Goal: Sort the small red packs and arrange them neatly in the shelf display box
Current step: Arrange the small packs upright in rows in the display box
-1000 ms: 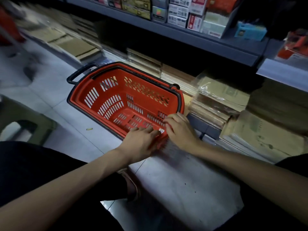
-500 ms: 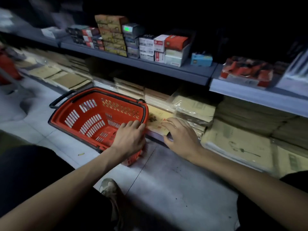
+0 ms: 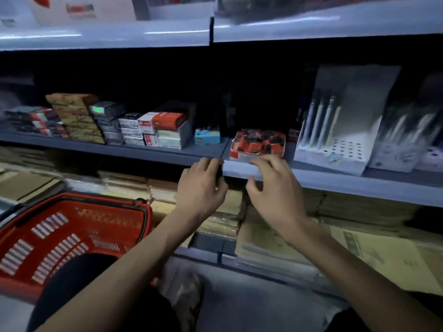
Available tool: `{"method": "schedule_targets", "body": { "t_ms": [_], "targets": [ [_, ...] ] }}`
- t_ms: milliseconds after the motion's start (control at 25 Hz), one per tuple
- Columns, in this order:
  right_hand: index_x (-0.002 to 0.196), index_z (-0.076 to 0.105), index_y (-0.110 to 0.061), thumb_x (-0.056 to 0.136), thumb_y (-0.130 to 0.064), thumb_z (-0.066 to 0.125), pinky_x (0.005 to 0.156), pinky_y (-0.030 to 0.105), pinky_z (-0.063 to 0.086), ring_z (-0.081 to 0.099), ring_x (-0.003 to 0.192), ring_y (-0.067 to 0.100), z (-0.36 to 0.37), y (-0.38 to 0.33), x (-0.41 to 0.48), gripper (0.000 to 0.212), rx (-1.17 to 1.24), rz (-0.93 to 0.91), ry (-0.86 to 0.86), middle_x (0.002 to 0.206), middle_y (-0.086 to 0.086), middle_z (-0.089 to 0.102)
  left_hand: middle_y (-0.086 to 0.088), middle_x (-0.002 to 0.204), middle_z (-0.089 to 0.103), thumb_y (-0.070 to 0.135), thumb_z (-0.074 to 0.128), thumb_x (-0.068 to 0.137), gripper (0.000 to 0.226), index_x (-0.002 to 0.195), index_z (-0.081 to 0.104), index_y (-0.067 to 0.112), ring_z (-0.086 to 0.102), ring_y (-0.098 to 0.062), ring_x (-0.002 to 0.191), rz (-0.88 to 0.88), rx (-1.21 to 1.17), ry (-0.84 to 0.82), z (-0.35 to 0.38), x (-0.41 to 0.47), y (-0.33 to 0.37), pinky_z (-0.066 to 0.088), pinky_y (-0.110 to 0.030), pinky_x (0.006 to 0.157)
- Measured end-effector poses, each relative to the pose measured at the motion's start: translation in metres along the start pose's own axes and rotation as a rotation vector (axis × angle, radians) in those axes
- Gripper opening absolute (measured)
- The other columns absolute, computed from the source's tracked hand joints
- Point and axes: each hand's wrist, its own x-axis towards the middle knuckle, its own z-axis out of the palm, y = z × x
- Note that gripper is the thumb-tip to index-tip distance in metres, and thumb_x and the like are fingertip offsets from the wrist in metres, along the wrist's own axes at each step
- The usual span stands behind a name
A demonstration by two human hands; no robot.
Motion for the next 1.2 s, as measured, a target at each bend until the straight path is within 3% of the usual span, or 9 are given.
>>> {"method": "schedule_targets", "body": {
  "t_ms": [160,400,560,720,840,1040,1200],
  "targets": [
    [0.13,0.064,-0.016,0.097,-0.025,0.06,0.08,0.042,0.053,0.053,0.117,0.026,-0.014,0.032,0.033,0.035,-0.13,0.102,0.045,0.126,0.003,0.057,-0.003,0.099,0.061,0.033,0.055,0.092,0.029,0.118,0.058,0.02,0.061,-0.032,0.089,0.053,-0.102,0.056,0.023,0.039,0.012,0.047,-0.043,0.071],
    [0.107,0.063,-0.021,0.098,-0.028,0.059,0.073,0.036,0.048,0.052,0.097,0.019,-0.015,0.047,0.056,0.012,-0.246,0.132,-0.098,0.105,-0.002,0.052,0.003,0.09,0.058,0.043,0.061,0.091,0.022,0.104,0.056,0.025,0.061,-0.027,0.077,0.077,-0.139,0.077,0.03,0.073,0.008,0.034,-0.035,0.066],
    [0.1,0.059,-0.023,0.102,-0.025,0.057,0.072,0.034,0.045,0.049,0.09,0.015,-0.025,0.051,0.056,0.004,-0.214,0.101,-0.138,0.104,-0.005,0.048,0.009,0.095,0.058,0.051,0.054,0.098,0.02,0.103,0.056,0.032,0.062,-0.022,0.086,0.182,-0.174,0.0,0.021,0.079,-0.006,0.044,-0.041,0.076],
    [0.098,0.057,-0.029,0.103,-0.028,0.055,0.07,0.03,0.043,0.049,0.084,0.009,-0.036,0.049,0.053,0.006,-0.228,0.088,-0.172,0.104,-0.011,0.045,0.013,0.092,0.056,0.048,0.057,0.097,0.015,0.099,0.056,0.033,0.06,-0.016,0.087,0.245,-0.162,0.02,0.013,0.078,0.0,0.04,-0.036,0.073],
    [0.097,0.058,-0.034,0.101,-0.033,0.058,0.073,0.028,0.046,0.052,0.085,0.006,-0.04,0.046,0.057,0.005,-0.222,0.102,-0.188,0.103,-0.015,0.047,0.015,0.089,0.059,0.046,0.053,0.098,0.013,0.098,0.058,0.034,0.058,-0.007,0.083,0.175,-0.273,0.02,0.016,0.072,-0.002,0.044,-0.035,0.076],
    [0.095,0.067,-0.036,0.097,-0.037,0.065,0.063,0.012,0.032,0.051,0.077,-0.002,-0.046,0.018,0.093,0.003,-0.073,0.104,-0.137,0.09,-0.018,0.054,0.014,0.088,0.067,0.028,0.062,0.096,0.008,0.099,0.066,0.034,0.06,-0.003,0.079,-0.053,-0.533,0.071,0.017,0.106,-0.01,0.053,-0.036,0.068],
    [0.111,0.073,-0.034,0.089,-0.038,0.075,0.074,0.024,0.049,0.062,0.088,0.004,-0.023,0.008,0.152,0.023,-0.091,0.128,-0.169,0.105,-0.016,0.068,0.015,0.088,0.072,0.025,0.065,0.094,0.013,0.1,0.07,0.035,0.064,-0.002,0.082,-0.178,-0.627,0.035,0.032,0.132,-0.011,0.056,-0.04,0.074]
  ]
}}
